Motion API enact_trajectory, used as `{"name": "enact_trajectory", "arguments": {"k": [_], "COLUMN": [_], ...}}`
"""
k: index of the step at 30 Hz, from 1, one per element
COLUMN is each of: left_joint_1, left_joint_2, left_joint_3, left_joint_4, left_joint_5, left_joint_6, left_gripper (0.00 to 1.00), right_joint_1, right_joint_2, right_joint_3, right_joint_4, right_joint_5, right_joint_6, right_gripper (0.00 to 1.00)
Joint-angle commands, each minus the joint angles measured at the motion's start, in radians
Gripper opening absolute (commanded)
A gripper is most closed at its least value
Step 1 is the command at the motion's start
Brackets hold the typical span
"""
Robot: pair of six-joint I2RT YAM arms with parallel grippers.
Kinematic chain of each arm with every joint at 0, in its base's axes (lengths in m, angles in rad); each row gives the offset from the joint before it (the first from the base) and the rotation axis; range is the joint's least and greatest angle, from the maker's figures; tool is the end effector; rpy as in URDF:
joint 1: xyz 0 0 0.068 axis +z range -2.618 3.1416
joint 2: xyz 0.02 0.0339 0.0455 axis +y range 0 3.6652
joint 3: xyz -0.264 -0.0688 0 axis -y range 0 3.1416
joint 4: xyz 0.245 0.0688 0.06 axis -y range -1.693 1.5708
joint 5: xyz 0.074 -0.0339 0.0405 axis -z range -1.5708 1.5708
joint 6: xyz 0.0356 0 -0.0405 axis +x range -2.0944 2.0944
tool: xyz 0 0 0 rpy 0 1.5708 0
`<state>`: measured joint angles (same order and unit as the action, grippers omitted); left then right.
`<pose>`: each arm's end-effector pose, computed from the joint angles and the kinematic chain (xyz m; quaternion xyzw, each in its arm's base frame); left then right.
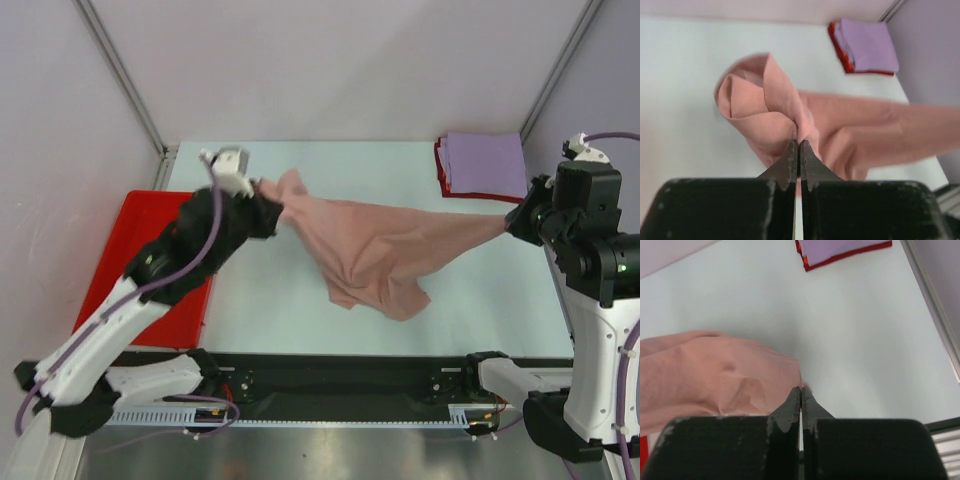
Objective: Fold and stack the t-shirts
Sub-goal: Flatten the tshirt out
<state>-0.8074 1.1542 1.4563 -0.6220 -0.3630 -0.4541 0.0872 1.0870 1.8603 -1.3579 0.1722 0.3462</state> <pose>0.1689 -0.1582 0.4514 0.0361 0.8035 -0.2214 0.5513 0.1216 0.0045 0.5011 0.1537 0.8650 0.0274 0.4769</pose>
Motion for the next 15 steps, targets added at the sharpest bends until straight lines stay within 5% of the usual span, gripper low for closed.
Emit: {"name": "enact_trajectory", "arguments": {"k": [1,4,8,10,15], "left_joint_1": [-0.024,-0.050,-0.059,-0.059,-0.015], "left_joint_2": [-0.138,-0.237,-0.353,-0.361,-0.221], "left_joint_3": [-0.311,-0.477,-0.565,-0.525,-0.288], "left_joint_4": [-0.221,-0.323,-0.378,-0.409,-0.414], "left_joint_5": [-0.042,-0.018,0.042,0.000,-0.100], "left_joint_6": [-0.215,-0.302,-0.351,-0.357,-0.249], "left_gripper": [0.00,0.00,0.31,0.55,0.62], "right_joint_1": [-0.003,-0.003,-0.004,-0.003,-0.003], "right_joint_2": [-0.064,-0.099,-0.133,-0.133,-0.136], "right_joint_3": [-0.080,-0.166,-0.248,-0.262,-0.305], "right_joint_4": [-0.021,-0.026,-0.024,-0.033,-0.020], "right_joint_5": [-0.014,-0.039,-0.050,-0.045,-0.054], "right_joint_6": [0.014,0.023,0.027,0.025,0.028], "right_gripper": [0.00,0.00,0.00,0.00,0.00]}}
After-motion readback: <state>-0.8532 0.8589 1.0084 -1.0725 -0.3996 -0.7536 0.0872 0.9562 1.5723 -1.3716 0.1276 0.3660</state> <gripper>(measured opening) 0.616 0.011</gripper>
